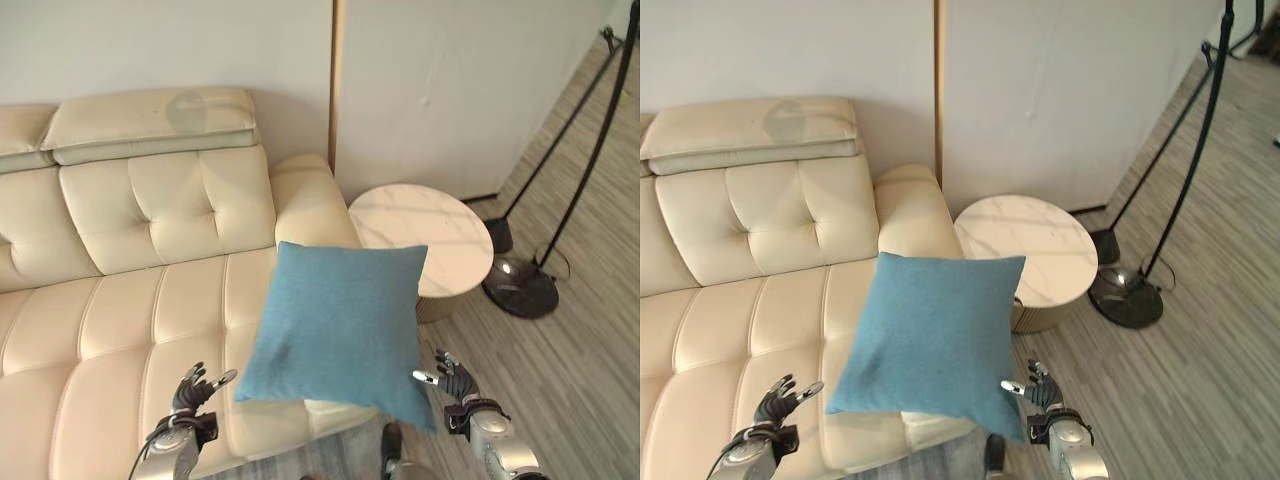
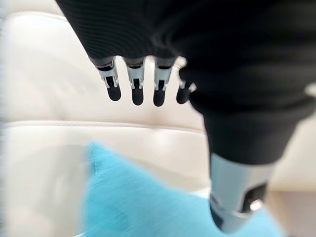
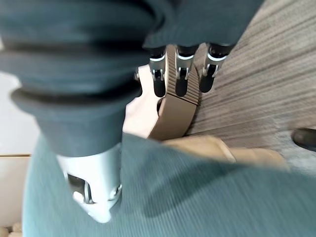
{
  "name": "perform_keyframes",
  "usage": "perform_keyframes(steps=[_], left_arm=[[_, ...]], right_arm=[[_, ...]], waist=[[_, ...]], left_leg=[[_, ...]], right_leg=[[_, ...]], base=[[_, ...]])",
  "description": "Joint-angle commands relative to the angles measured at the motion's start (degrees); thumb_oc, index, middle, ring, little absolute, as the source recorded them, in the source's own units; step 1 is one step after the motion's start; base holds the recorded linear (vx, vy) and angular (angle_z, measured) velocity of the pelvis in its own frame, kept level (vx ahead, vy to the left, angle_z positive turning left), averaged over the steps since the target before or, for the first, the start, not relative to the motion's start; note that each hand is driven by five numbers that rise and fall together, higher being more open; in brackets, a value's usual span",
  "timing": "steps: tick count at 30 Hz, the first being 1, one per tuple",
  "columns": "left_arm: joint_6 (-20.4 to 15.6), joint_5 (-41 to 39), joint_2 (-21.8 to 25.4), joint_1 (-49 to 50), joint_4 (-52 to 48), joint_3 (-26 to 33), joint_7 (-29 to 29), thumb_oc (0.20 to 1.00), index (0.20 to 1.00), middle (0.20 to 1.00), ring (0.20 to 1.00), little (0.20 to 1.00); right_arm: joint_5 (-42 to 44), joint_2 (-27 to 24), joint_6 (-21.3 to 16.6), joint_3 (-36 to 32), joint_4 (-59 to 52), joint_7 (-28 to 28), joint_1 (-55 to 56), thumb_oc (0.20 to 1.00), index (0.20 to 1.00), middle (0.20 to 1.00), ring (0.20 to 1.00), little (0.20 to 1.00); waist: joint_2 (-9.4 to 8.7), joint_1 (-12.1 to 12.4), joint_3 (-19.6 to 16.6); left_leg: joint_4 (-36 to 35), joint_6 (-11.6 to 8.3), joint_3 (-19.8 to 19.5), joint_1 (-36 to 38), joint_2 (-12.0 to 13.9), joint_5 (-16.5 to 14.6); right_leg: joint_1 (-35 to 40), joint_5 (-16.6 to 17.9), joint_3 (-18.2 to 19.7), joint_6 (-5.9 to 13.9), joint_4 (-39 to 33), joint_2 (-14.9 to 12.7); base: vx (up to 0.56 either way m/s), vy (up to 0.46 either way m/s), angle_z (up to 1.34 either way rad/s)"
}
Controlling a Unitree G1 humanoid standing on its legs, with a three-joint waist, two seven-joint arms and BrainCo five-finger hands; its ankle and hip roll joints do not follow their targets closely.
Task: Pick up all the scattered cushions and arrange them neatly on the sofa.
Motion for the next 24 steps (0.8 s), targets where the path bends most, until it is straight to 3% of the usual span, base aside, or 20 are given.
perform_keyframes(steps=[1, 7, 18, 24], left_arm=[[-1.4, 1.4, 1.4, -4.2, 2.8, 0.6, 0.0, 1.0, 1.0, 1.0, 1.0, 1.0], [-1.4, 1.4, 3.0, -7.0, 9.1, 2.1, 1.1, 1.0, 1.0, 1.0, 1.0, 1.0], [-1.1, 4.6, 17.3, -16.5, 12.5, 2.5, 0.0, 1.0, 1.0, 1.0, 1.0, 1.0], [-0.5, 4.2, 16.1, -20.2, 15.1, -0.7, -0.9, 1.0, 1.0, 1.0, 1.0, 1.0]], right_arm=[[-0.3, -1.2, -1.4, 0.0, -3.0, 0.0, -0.1, 1.0, 1.0, 1.0, 1.0, 1.0], [-0.8, -2.3, -1.7, -0.3, -2.7, -0.4, 0.3, 1.0, 1.0, 1.0, 1.0, 1.0], [-1.1, -8.1, -1.4, 0.1, -7.1, -0.9, -2.9, 1.0, 1.0, 1.0, 1.0, 1.0], [-1.0, -5.1, -0.8, 3.4, -8.4, -1.1, -5.2, 1.0, 1.0, 1.0, 1.0, 1.0]], waist=[[-0.53, -1.3, 0.3], [-0.29, -1.7, -0.4], [-0.11, -3.1, -0.1], [0.05, -3.6, 1.4]], left_leg=[[-0.3, -2.09, -2.4, -6.6, 2.9, 3.2], [-0.4, -2.91, -2.9, -5.9, 3.7, 3.1], [-0.4, -3.25, -1.1, -5.4, 4.0, 2.2], [-0.4, -2.74, -0.6, -7.4, 3.4, 2.3]], right_leg=[[7.8, -10.9, -3.2, 4.61, 1.6, -1.5], [9.5, -11.7, -4.7, 4.18, 0.5, -1.1], [9.6, -11.2, -4.9, 4.89, 0.1, -1.5], [6.8, -10.3, -4.0, 5.19, 0.6, -2.1]], base=[[0.05, -0.052, -0.03], [0.06, -0.022, 0.07], [0.02, 0.042, -0.05], [-0.06, 0.078, -0.14]])
